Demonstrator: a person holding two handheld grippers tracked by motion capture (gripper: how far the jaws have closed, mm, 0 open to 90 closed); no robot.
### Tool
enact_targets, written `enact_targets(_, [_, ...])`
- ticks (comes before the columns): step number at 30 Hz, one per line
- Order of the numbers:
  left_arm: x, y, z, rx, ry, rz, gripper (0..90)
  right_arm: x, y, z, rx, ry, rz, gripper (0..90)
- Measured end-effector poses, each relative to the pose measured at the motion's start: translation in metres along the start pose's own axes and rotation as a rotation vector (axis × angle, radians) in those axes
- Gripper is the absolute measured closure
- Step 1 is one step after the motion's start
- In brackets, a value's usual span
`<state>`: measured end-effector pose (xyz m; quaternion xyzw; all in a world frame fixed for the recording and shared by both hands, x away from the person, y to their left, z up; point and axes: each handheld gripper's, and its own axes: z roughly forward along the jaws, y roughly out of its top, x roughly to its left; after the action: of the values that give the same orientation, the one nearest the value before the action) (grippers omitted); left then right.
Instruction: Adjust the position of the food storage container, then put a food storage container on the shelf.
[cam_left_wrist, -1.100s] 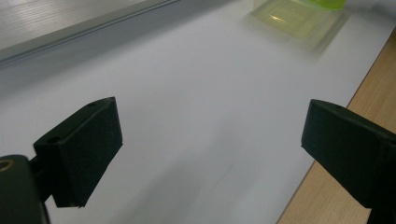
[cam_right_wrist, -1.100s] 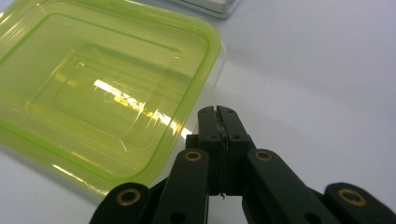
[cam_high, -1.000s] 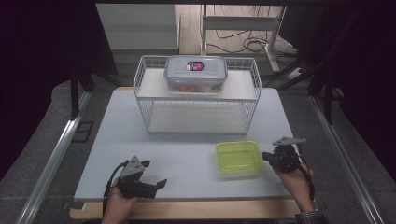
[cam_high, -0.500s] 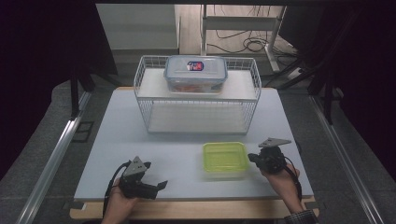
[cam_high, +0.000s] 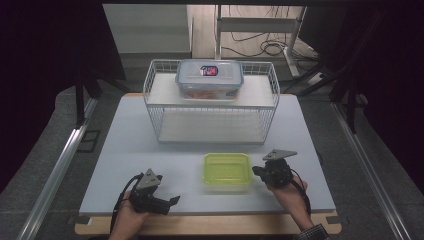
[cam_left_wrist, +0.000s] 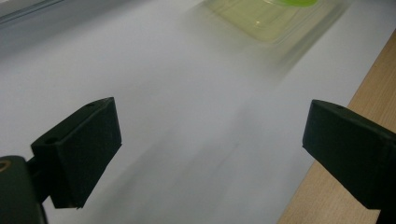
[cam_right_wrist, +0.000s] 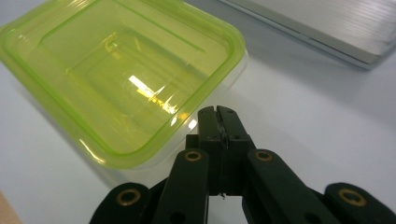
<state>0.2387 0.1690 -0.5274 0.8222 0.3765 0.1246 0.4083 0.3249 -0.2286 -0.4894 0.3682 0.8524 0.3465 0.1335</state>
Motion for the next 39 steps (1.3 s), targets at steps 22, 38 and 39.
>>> enact_targets(22, [0.0, 0.0, -0.002, -0.006, 0.006, 0.002, 4.5, -0.021, -0.007, -0.015, -0.059, 0.027, 0.106, 41.0])
enact_targets(38, [-0.001, 0.0, -0.001, -0.002, 0.009, 0.01, 4.6, -0.016, -0.002, -0.018, -0.115, 0.113, 0.25, 40.6])
enact_targets(39, [-0.001, 0.0, -0.001, -0.003, 0.009, 0.01, 4.6, -0.015, -0.001, -0.017, -0.113, 0.121, 0.264, 41.1])
